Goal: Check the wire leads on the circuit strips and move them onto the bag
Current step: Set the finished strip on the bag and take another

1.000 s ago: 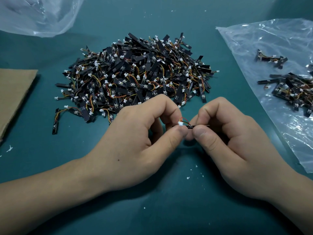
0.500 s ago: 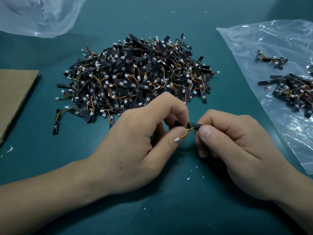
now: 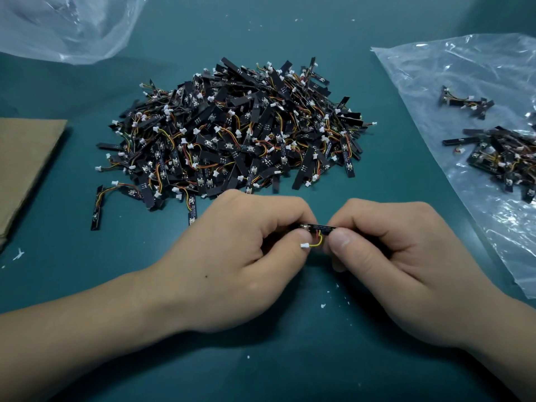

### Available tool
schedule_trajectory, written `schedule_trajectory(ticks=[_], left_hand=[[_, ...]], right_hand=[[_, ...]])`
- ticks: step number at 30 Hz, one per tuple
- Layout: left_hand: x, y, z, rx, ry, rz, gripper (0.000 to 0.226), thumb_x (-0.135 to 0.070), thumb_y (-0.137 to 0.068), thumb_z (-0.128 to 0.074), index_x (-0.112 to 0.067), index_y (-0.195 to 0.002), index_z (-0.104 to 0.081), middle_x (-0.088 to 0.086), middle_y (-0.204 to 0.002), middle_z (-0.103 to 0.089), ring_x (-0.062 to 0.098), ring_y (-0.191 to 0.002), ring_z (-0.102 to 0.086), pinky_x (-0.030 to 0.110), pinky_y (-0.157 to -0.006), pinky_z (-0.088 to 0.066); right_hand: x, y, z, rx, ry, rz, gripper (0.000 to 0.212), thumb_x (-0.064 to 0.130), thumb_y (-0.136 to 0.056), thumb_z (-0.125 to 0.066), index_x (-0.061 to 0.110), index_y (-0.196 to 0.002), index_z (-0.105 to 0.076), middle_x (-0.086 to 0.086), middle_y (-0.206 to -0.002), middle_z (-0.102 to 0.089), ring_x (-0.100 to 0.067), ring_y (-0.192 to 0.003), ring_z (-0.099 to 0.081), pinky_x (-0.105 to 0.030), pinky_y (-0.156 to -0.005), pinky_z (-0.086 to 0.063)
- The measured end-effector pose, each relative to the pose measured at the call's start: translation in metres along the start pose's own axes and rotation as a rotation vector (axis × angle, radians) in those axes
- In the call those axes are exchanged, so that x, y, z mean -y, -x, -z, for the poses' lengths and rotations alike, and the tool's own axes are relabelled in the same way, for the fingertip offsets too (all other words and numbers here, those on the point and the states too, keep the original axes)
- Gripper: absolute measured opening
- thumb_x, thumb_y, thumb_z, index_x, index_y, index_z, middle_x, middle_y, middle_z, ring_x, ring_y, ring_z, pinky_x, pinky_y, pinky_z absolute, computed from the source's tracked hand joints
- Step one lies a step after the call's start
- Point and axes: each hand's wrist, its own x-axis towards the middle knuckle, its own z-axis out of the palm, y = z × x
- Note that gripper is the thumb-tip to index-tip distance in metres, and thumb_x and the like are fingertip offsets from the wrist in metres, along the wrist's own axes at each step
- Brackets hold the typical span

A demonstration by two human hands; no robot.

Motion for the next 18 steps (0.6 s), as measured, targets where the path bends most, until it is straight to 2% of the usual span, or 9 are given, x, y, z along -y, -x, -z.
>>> schedule_trajectory(ticks=[4,8,12,18], left_hand=[[-0.0003,-0.0006,0.0009,0.027,0.059,0.028,0.014,-0.012,-0.088,-0.06,-0.014,-0.077,-0.068,-0.004,-0.06,-0.062,0.008,-0.05,-0.054,0.014,-0.048,-0.038],[0.0001,-0.0011,0.0018,0.044,0.017,0.012,0.014,-0.012,-0.086,-0.061,-0.015,-0.075,-0.07,-0.006,-0.059,-0.062,0.007,-0.05,-0.055,0.016,-0.048,-0.04],[0.0021,-0.0019,0.0036,0.049,-0.038,-0.018,0.015,-0.014,-0.085,-0.062,-0.018,-0.073,-0.069,-0.006,-0.057,-0.061,0.012,-0.05,-0.056,0.026,-0.045,-0.045],[0.0022,-0.0021,0.0042,0.041,-0.055,-0.039,0.014,-0.014,-0.085,-0.062,-0.018,-0.073,-0.068,-0.006,-0.057,-0.06,0.013,-0.05,-0.056,0.03,-0.045,-0.046]], right_hand=[[0.0004,0.0008,-0.0029,0.008,0.142,0.021,0.022,0.037,-0.099,-0.049,0.028,-0.084,-0.063,0.016,-0.064,-0.05,-0.007,-0.058,-0.049,-0.038,-0.053,-0.044],[0.0021,0.0006,-0.0019,0.011,0.152,0.035,0.022,0.037,-0.099,-0.049,0.028,-0.084,-0.062,0.019,-0.063,-0.045,-0.004,-0.056,-0.044,-0.038,-0.051,-0.042],[0.0028,0.0008,-0.0019,0.029,0.175,0.047,0.024,0.038,-0.099,-0.048,0.027,-0.083,-0.063,0.017,-0.062,-0.047,-0.008,-0.057,-0.047,-0.04,-0.051,-0.044],[0.0048,0.0002,0.0,0.058,0.149,0.056,0.022,0.037,-0.097,-0.05,0.026,-0.082,-0.06,0.014,-0.062,-0.049,-0.009,-0.057,-0.048,-0.041,-0.052,-0.043]])
